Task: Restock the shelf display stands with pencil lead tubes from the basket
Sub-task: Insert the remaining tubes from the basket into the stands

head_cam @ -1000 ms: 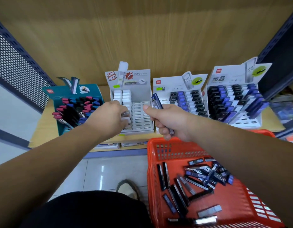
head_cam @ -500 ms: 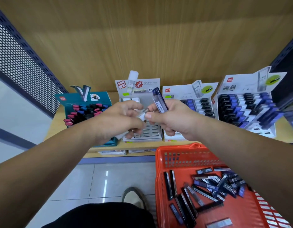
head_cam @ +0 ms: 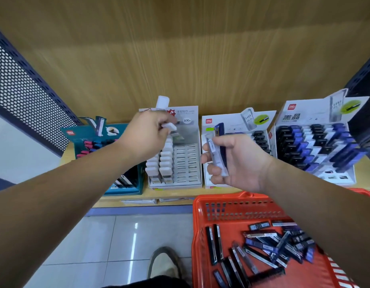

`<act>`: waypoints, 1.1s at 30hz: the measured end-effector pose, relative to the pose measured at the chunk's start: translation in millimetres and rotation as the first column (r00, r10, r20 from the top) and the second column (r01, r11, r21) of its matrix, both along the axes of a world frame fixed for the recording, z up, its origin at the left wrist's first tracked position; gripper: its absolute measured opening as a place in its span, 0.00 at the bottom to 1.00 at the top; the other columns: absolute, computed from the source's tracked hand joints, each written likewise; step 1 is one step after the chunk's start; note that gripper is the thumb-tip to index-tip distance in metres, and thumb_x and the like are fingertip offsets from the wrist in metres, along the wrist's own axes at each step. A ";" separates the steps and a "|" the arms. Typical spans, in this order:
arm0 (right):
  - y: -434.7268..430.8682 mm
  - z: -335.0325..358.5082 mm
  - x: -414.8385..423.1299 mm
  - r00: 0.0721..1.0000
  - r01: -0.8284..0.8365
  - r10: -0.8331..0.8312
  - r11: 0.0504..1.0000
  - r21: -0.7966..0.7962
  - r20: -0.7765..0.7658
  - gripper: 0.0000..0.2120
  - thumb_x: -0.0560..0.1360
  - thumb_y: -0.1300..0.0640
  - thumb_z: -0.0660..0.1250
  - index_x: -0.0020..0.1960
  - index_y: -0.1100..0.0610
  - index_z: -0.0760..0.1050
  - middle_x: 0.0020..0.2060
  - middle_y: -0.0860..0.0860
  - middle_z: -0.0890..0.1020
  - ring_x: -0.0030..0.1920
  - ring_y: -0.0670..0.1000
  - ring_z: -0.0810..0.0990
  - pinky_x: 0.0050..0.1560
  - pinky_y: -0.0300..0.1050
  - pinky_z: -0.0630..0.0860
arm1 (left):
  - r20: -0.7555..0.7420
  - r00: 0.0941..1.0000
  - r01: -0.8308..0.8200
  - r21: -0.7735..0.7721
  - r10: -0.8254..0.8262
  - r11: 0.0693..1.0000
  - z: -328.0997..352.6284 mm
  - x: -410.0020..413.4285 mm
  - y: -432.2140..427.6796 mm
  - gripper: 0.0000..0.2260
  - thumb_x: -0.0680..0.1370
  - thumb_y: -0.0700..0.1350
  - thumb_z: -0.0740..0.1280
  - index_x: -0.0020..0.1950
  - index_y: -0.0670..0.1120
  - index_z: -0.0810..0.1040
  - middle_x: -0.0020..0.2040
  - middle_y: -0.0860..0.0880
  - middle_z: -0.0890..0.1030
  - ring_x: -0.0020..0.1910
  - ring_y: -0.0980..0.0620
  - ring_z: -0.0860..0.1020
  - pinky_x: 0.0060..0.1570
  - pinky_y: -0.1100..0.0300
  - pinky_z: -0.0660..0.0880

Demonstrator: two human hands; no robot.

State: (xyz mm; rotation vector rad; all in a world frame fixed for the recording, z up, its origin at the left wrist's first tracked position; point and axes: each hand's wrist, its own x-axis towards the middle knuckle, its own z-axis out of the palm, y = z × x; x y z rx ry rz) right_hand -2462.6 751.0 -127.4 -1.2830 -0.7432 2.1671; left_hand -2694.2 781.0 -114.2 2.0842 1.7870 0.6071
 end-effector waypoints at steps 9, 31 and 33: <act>3.0 -10.8 10.0 0.996 -0.014 0.006 0.997 0.079 0.092 0.14 0.87 0.50 0.58 0.63 0.55 0.78 0.42 0.55 0.84 0.36 0.55 0.83 0.36 0.52 0.82 | -0.111 0.992 0.063 0.050 -0.057 0.997 -30.0 5.6 25.2 0.06 0.78 0.42 0.72 0.51 0.52 0.86 0.36 0.60 0.78 0.36 0.60 0.76 0.37 0.62 0.70; -7.8 0.5 31.9 0.994 -0.065 0.053 0.990 0.128 0.091 0.08 0.85 0.63 0.57 0.51 0.57 0.73 0.49 0.61 0.86 0.43 0.59 0.84 0.32 0.47 0.73 | -0.163 0.985 0.095 0.232 -0.058 0.968 -30.1 25.9 12.8 0.06 0.78 0.43 0.71 0.52 0.47 0.86 0.54 0.49 0.79 0.48 0.51 0.78 0.47 0.54 0.79; -11.8 5.5 38.3 0.992 -0.086 0.072 0.986 0.142 0.102 0.06 0.85 0.62 0.58 0.55 0.59 0.74 0.48 0.61 0.86 0.44 0.59 0.84 0.31 0.47 0.73 | 0.061 0.993 0.092 0.094 -0.098 0.991 -8.8 48.1 -2.6 0.06 0.81 0.48 0.70 0.49 0.47 0.85 0.44 0.53 0.79 0.38 0.61 0.74 0.42 0.67 0.72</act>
